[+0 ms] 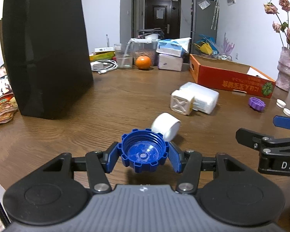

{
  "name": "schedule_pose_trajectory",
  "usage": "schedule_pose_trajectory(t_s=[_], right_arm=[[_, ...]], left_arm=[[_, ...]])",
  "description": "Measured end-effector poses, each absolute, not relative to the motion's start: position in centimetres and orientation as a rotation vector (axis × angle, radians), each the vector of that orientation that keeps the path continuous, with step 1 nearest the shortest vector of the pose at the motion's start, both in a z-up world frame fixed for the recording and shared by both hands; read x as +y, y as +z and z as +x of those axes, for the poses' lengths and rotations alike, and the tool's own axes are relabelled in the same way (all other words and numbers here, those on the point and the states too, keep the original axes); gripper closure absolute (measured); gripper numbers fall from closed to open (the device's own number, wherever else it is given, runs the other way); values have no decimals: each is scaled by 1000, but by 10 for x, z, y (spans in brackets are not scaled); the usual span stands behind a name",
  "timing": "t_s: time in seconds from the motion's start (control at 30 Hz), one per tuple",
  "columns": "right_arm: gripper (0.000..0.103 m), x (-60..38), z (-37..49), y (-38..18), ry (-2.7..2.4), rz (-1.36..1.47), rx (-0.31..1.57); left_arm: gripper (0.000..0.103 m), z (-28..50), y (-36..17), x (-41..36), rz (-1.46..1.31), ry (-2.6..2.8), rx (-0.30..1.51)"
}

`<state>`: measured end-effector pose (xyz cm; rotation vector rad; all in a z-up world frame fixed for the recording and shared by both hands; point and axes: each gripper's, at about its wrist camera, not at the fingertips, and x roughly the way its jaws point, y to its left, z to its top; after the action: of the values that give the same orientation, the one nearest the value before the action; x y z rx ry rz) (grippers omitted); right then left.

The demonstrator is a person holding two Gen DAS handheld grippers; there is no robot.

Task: Organize rigid objects
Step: 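Carry the blue cap with the left tool while the right tool approaches the white tape roll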

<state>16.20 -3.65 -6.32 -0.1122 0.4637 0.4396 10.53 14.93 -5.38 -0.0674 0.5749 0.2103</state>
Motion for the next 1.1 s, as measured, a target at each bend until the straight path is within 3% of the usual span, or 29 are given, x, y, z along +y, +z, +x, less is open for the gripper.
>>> schedule_pose_trajectory(t_s=[0.73,1.1], right_arm=[[2,60,176,-74,574,-177,472],[16,82,193,-81,586,-166,516]], left_arm=[[48,124,-65,212,-4,243,602],[48,145,-72,228,64,194,628]])
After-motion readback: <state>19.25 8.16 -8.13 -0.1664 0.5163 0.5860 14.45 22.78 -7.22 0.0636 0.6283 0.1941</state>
